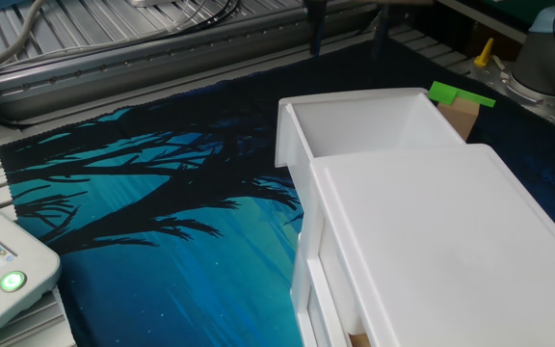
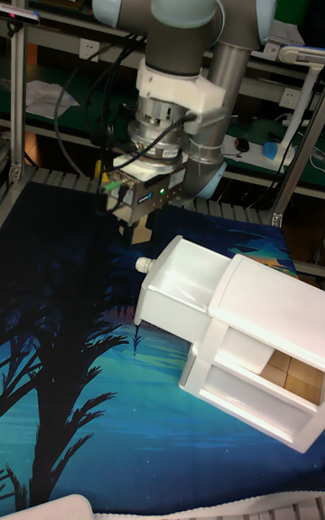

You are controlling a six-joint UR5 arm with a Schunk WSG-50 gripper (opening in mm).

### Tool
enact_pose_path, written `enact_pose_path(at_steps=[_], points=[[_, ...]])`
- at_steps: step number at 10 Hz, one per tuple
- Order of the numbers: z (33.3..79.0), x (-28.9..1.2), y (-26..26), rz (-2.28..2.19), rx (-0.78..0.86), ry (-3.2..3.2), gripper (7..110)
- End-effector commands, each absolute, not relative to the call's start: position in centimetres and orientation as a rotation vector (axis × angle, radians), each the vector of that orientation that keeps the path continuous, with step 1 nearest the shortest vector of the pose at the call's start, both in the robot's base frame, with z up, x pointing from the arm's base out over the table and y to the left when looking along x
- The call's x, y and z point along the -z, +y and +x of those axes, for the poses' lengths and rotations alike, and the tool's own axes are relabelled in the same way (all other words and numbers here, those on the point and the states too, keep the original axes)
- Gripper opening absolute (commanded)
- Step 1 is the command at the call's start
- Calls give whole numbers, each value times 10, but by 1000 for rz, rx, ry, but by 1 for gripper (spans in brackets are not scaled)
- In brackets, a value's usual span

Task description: Grasp the handle and open the drawer

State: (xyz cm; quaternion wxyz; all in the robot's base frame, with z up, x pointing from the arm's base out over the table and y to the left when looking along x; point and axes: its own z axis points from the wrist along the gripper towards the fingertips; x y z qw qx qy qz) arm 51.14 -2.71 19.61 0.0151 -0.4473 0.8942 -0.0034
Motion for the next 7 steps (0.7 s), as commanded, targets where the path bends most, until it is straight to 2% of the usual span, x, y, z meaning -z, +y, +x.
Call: enact_pose_path(at_steps=[1,4,7], points=[[516,-211,-16,-1016,-2,2907,66],[514,-211,-19,-713,2,3008,66],[520,-208,-20,-611,-2,3018,66]])
